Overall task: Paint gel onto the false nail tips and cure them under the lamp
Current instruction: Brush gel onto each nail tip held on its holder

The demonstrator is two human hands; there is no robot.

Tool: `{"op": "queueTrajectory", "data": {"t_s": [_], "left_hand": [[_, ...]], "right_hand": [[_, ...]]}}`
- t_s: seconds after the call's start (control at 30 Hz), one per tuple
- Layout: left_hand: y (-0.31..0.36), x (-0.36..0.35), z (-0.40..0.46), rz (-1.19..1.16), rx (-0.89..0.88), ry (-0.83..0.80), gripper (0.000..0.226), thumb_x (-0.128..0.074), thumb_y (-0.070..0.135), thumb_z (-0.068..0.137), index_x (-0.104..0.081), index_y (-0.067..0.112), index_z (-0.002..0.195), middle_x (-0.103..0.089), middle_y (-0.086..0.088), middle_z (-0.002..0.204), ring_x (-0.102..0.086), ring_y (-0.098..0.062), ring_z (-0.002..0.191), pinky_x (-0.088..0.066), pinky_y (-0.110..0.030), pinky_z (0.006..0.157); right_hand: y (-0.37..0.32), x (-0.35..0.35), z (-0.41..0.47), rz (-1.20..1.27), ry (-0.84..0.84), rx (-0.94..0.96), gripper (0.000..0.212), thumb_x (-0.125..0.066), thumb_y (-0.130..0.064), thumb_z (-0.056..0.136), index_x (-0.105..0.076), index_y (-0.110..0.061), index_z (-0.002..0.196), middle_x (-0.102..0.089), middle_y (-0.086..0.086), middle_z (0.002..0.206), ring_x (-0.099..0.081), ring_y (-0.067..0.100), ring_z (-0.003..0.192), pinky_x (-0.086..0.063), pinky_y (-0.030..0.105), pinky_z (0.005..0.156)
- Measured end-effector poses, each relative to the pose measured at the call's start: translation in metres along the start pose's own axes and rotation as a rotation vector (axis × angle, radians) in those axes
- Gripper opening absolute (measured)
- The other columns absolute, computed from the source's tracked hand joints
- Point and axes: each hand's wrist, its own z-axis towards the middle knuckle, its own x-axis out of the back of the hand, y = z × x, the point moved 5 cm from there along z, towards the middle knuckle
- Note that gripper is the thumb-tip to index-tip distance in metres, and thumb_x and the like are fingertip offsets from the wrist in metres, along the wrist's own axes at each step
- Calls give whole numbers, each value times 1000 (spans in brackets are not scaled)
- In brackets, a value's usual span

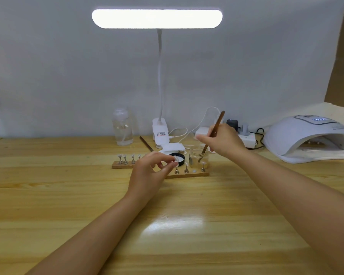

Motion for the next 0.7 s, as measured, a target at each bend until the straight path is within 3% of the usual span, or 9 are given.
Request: {"op": "queueTrajectory", "data": {"t_s": [0.17,0.3,0.43,0.53,0.7], "left_hand": [[1,0,0,18,13,-7,10,-71,11,75,-71,19,81,-66,4,77,-51,-12,65,-45,-35,75],[3,1,0,24,-1,-1,11,-70,9,76,-71,18,82,-64,8,75,-51,-9,65,-43,-27,73],[3,1,0,28,-35,8,20,-69,6,77,-67,25,82,-61,13,74,-51,-7,65,-42,-16,69],[4,0,0,38,-44,9,17,-69,5,77,-69,21,84,-60,13,76,-51,-4,66,-41,-13,67],[2,0,0,63,-46,0,13,-68,8,79,-69,21,84,-61,13,74,-54,-4,67,-41,-14,71]], "right_hand": [[19,17,2,336,175,-154,34,-59,-32,89,-51,-15,60,-56,-6,43,-54,11,59,-46,31,70],[30,18,2,405,182,-200,29,-57,-33,89,-58,-8,74,-58,-4,45,-52,9,58,-42,30,68],[39,25,1,437,248,-201,34,-57,-32,89,-55,-14,61,-55,-6,37,-49,7,52,-40,25,61],[41,31,-4,458,336,-197,40,-55,-38,90,-51,-17,57,-55,-6,40,-49,5,47,-42,29,64],[9,23,-29,663,366,-23,41,-46,-49,89,-53,-17,65,-57,-6,40,-50,1,37,-41,16,44]]}}
